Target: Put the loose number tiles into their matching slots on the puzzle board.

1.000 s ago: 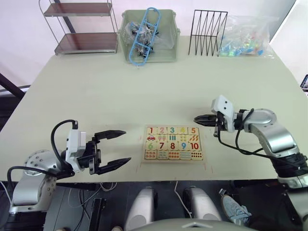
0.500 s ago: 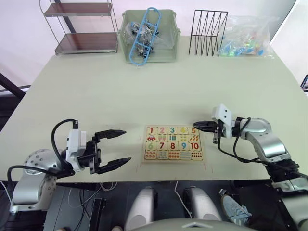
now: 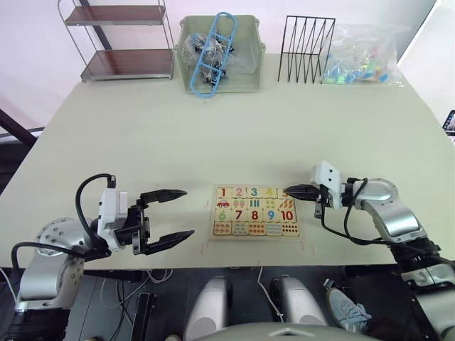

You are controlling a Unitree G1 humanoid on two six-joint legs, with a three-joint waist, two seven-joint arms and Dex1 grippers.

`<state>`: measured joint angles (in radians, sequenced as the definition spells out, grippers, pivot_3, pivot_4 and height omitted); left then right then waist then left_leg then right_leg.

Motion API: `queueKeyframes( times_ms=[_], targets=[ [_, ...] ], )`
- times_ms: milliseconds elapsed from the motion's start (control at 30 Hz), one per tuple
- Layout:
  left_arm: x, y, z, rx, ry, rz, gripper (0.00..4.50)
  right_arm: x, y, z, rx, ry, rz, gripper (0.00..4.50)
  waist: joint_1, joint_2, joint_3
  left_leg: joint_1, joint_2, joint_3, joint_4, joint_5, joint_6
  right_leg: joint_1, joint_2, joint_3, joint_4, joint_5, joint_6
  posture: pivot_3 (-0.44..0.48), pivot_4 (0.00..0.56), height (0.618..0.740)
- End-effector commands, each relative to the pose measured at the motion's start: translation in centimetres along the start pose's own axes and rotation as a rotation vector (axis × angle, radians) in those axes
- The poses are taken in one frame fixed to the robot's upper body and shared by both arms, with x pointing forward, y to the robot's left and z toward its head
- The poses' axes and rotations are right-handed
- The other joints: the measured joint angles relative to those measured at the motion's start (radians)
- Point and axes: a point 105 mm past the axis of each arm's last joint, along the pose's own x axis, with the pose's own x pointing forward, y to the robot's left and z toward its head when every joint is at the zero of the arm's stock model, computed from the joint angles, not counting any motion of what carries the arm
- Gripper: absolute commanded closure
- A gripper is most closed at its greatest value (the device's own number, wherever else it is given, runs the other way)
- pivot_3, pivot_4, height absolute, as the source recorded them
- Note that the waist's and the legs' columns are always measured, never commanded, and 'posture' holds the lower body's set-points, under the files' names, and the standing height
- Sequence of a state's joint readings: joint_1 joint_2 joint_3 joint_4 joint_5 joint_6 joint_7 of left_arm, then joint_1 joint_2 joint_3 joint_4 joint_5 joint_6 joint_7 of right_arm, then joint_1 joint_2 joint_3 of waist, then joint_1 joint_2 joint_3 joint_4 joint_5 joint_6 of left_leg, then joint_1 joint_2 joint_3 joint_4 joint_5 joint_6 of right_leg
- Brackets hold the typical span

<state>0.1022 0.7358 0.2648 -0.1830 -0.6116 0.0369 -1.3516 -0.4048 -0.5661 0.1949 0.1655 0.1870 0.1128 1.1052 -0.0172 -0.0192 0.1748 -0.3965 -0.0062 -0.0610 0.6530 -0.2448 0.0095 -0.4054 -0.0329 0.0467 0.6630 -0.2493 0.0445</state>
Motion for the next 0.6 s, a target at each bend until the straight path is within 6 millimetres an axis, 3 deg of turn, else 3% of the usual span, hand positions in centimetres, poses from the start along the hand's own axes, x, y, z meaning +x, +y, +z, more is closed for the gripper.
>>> queueKeyframes(
  times_ms=[33, 333, 600],
  targets=[
    [-0.1, 0.0, 0.3, 0.012, -0.010, 0.021, 0.00, -0.5, 0.3, 0.7, 0.008, -0.061, -0.006, 4.43, 0.000, 0.000, 0.000, 0.000, 0.000, 0.000, 0.000, 0.000, 0.000, 0.000, 0.000, 0.000, 0.000, 0.000, 0.000, 0.000, 0.150, 0.739],
    [-1.5, 2.0, 0.2, -0.050, -0.033, 0.225, 0.00, -3.2, -0.7, 2.4, -0.021, -0.164, -0.192, 4.43, 0.002, 0.000, 0.000, 0.000, 0.000, -0.001, 0.000, 0.000, 0.000, 0.000, -0.001, 0.000, 0.000, 0.000, 0.000, 0.000, 0.150, 0.739],
    [-3.2, 2.8, -1.2, -0.127, -0.055, 0.405, 0.00, -6.8, -0.4, 2.0, 0.062, -0.217, -0.335, 4.43, 0.003, 0.000, 0.000, -0.001, 0.000, 0.000, 0.000, 0.000, 0.000, 0.000, -0.001, 0.000, 0.000, 0.000, 0.000, 0.000, 0.150, 0.739]
  ],
)
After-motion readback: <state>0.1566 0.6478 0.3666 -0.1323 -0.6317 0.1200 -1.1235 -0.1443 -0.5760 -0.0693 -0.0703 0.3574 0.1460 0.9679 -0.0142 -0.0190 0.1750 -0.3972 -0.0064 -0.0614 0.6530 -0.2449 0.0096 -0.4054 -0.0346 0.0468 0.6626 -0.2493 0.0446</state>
